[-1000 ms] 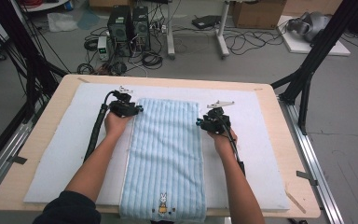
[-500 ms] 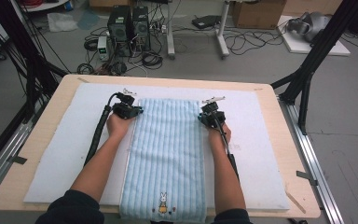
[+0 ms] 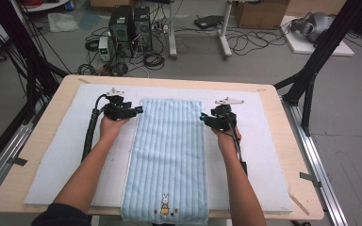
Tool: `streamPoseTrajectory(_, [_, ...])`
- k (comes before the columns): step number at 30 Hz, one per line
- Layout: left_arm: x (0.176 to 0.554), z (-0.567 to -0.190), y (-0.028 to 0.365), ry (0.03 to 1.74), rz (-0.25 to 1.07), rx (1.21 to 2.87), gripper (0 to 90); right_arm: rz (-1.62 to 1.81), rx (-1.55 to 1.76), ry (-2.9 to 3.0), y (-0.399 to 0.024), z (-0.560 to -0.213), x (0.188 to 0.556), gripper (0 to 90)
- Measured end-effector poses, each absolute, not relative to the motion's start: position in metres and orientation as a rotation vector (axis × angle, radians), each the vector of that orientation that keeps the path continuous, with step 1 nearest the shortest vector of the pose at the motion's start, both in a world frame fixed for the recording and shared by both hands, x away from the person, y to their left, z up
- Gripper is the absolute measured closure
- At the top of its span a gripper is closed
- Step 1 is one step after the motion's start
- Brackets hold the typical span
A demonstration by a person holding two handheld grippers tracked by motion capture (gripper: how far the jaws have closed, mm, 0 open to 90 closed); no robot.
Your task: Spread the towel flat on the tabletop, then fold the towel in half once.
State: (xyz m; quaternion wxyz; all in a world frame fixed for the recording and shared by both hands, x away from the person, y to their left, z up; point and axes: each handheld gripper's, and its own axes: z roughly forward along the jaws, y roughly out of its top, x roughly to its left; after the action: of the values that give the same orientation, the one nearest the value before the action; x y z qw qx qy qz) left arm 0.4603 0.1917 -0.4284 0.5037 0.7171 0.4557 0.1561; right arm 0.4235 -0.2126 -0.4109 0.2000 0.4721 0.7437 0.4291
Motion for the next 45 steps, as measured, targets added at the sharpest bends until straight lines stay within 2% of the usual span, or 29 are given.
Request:
streamPoseTrajectory(1, [0.456, -0.427, 0.194, 1.092, 0.375, 1.712, 29.9, 1.238, 1.307, 2.082, -0.217, -0.407, 0.416, 44.2])
streamPoseTrajectory(3, [0.449, -0.424, 0.199, 1.082, 0.368, 1.691, 16.7, 1.253, 1.275, 2.086, -0.222, -0.403, 0.407, 39.4])
streamPoseTrajectory(4, [0.444, -0.422, 0.201, 1.069, 0.354, 1.689, 14.1, 1.270, 1.263, 2.088, -0.225, -0.402, 0.402, 36.3])
streamPoseTrajectory(10, [0.414, -0.415, 0.211, 0.954, 0.388, 1.676, 14.5, 1.252, 1.236, 2.110, -0.245, -0.404, 0.372, 19.5])
streamPoseTrajectory(15, [0.395, -0.415, 0.212, 0.834, 0.423, 1.674, 16.1, 1.253, 1.164, 2.107, -0.252, -0.406, 0.356, 11.6])
streamPoseTrajectory(31, [0.375, -0.421, 0.216, 0.882, 0.392, 1.629, 15.4, 1.206, 1.151, 2.082, -0.257, -0.407, 0.348, 11.2])
streamPoseTrajectory(45, [0.383, -0.424, 0.216, 0.927, 0.378, 1.600, 15.7, 1.224, 1.176, 2.084, -0.259, -0.409, 0.351, 11.2])
